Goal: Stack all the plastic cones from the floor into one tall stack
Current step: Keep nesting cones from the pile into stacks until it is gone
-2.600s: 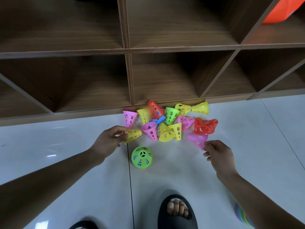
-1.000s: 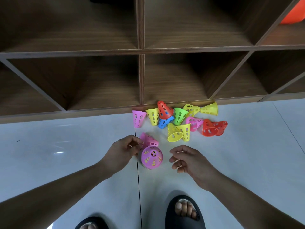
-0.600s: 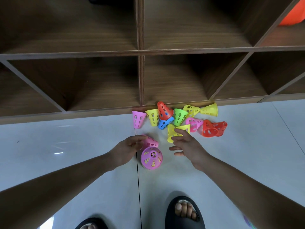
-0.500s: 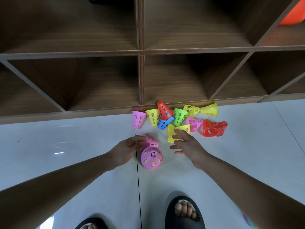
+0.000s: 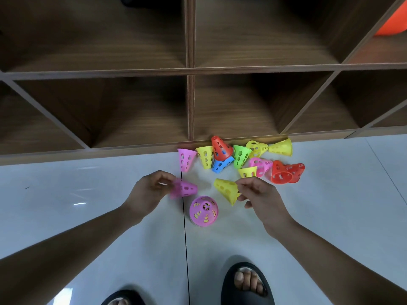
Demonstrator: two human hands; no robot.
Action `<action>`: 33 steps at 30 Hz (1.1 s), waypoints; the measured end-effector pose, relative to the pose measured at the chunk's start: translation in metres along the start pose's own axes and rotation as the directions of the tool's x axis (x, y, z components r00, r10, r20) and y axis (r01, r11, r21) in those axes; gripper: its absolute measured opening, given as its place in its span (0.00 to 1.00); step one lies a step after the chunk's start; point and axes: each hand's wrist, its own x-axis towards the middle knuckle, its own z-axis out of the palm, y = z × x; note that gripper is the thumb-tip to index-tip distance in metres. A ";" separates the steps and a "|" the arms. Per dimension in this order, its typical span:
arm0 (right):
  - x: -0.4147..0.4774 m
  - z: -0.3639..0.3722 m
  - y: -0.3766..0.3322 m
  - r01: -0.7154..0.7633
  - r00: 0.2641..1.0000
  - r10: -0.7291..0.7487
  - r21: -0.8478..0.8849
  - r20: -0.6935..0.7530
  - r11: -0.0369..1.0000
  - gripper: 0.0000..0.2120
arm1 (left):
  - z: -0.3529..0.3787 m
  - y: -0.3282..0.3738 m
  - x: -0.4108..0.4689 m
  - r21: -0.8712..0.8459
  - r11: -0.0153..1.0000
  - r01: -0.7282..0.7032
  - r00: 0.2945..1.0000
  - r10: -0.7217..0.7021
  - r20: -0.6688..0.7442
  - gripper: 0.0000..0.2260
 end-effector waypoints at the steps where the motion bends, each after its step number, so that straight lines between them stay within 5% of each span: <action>1: -0.005 -0.001 -0.002 0.009 1.000 -0.009 0.036 0.006 0.999 0.05 | -0.003 0.003 -0.002 -0.035 0.999 -0.006 1.000 0.006 -0.008 0.06; 7: -0.032 -0.001 -0.018 -0.097 0.987 0.034 0.419 0.156 0.903 0.14 | -0.019 0.018 -0.010 -0.259 0.965 -0.050 0.998 0.040 -0.044 0.07; 10: -0.045 0.006 -0.024 -0.182 0.956 0.041 0.477 0.290 0.860 0.17 | -0.023 0.025 -0.010 -0.386 0.922 -0.027 0.997 0.000 -0.071 0.08; 20: -0.049 0.027 -0.012 -0.167 0.924 0.081 0.204 0.373 0.965 0.08 | -0.011 0.055 -0.032 -0.569 0.822 0.018 0.990 0.064 0.123 0.14; 24: -0.044 0.028 -0.004 -0.172 0.939 0.113 0.159 0.325 0.972 0.06 | -0.006 0.064 -0.039 -0.574 0.819 0.007 0.966 0.143 0.216 0.27; 29: -0.037 0.022 0.002 -0.178 0.949 0.145 0.096 0.280 0.979 0.06 | 0.002 0.076 -0.050 -0.570 0.822 -0.009 0.954 0.178 0.242 0.12; 33: -0.029 0.015 0.009 -0.211 0.948 0.185 0.078 0.258 0.974 0.06 | 0.010 0.069 -0.053 -0.430 0.900 -0.064 0.951 0.186 0.248 0.10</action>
